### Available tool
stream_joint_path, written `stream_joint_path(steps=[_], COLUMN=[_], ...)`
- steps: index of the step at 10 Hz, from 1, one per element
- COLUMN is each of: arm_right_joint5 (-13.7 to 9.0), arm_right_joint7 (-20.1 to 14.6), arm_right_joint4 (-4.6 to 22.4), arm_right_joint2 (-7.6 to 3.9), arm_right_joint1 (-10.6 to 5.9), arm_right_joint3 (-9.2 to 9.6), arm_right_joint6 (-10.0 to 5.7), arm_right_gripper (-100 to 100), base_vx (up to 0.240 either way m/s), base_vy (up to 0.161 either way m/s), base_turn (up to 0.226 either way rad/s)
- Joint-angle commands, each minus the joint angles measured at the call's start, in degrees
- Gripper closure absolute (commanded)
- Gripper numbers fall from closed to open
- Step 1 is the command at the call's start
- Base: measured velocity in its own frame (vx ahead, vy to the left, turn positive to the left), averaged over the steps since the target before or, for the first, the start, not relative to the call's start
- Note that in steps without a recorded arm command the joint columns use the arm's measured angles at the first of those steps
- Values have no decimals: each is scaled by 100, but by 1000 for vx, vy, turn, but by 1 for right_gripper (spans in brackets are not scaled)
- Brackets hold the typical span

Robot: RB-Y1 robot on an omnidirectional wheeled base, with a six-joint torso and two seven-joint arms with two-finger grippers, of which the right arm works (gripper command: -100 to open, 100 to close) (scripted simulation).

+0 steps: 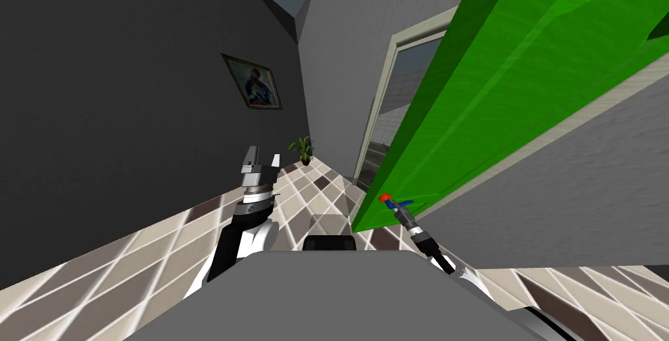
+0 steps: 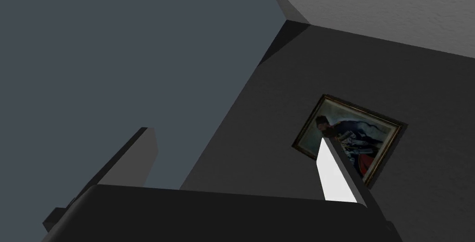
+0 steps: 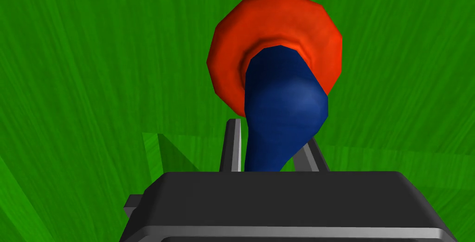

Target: Pull the door open

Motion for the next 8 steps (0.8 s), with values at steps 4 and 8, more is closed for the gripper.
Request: stream_joint_path(steps=[4,8], arm_right_joint5=[-31,-52], arm_right_joint7=[-41,-72], arm_right_joint4=[212,332], arm_right_joint2=[-110,-176], arm_right_joint1=[145,235], arm_right_joint3=[12,19], arm_right_joint6=[-409,-648], arm_right_gripper=[100,100], base_vx=[-196,-172], base_vy=[-98,-72], base_turn=[199,133])
